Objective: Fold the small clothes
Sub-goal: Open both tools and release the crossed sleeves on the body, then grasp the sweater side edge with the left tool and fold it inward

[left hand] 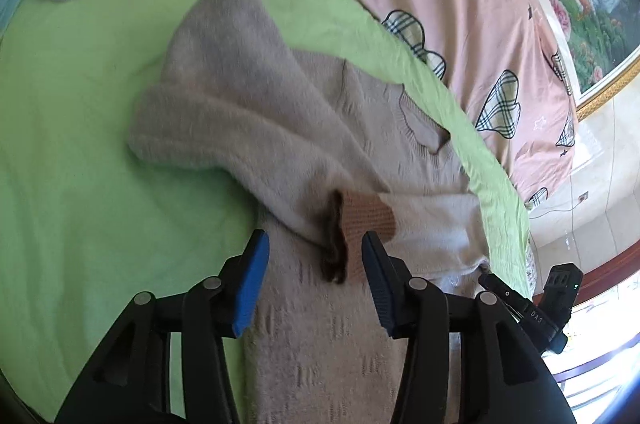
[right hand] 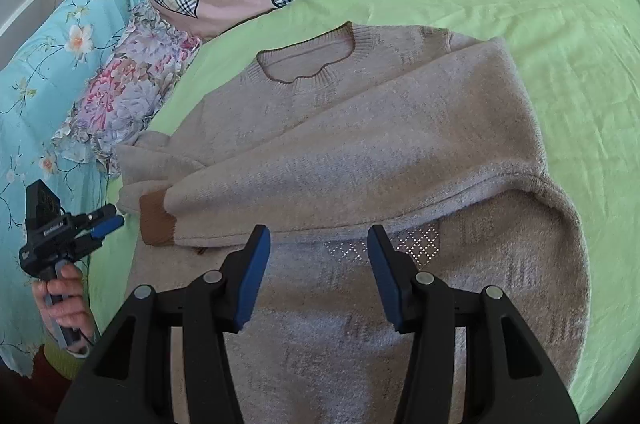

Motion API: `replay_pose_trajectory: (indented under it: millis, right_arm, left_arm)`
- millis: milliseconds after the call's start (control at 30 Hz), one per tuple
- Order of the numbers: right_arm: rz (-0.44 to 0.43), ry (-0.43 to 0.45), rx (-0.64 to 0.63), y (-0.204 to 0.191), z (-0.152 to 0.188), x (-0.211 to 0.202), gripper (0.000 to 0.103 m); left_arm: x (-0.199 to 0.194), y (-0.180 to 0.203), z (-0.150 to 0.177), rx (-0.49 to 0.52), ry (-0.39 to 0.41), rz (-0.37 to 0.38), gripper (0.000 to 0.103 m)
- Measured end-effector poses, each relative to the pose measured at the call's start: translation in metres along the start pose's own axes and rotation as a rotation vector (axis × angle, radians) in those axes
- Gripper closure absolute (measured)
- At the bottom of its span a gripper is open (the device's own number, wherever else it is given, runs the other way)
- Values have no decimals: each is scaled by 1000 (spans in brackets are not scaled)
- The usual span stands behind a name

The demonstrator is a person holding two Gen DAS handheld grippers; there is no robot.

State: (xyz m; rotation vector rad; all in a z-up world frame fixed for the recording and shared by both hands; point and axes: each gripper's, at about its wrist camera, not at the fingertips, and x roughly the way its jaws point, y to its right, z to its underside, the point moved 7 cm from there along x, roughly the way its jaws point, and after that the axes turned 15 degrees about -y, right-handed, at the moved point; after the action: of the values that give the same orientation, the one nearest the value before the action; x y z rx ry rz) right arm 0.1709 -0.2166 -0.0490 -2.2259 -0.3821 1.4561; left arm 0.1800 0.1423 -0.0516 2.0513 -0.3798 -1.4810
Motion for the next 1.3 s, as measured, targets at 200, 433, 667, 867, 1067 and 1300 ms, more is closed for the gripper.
replay_pose_trajectory:
  millis: [200, 433, 667, 867, 1067, 1300]
  right_arm:
    - [-5, 1, -18, -7, 2, -3, 51]
    - [-19, -1, -25, -14, 2, -3, 51]
    - [-94, 0, -68, -48, -6, 5, 51]
    - [-72, 41, -269, -127, -16, 20, 49]
    - [-87, 68, -268, -147, -31, 35, 37]
    - [-109, 52, -153, -121, -41, 58, 32]
  left_arm:
    - [19, -6, -24, -26, 29, -32, 95]
    - [-8, 14, -67, 13, 156, -11, 100]
    - [-62, 82, -90, 106, 305, 98, 100]
    - [-45, 133, -78, 149, 272, 169, 100]
    - [-14, 172, -54, 215, 199, 236, 100]
    - [13, 182, -43, 183, 136, 296, 100]
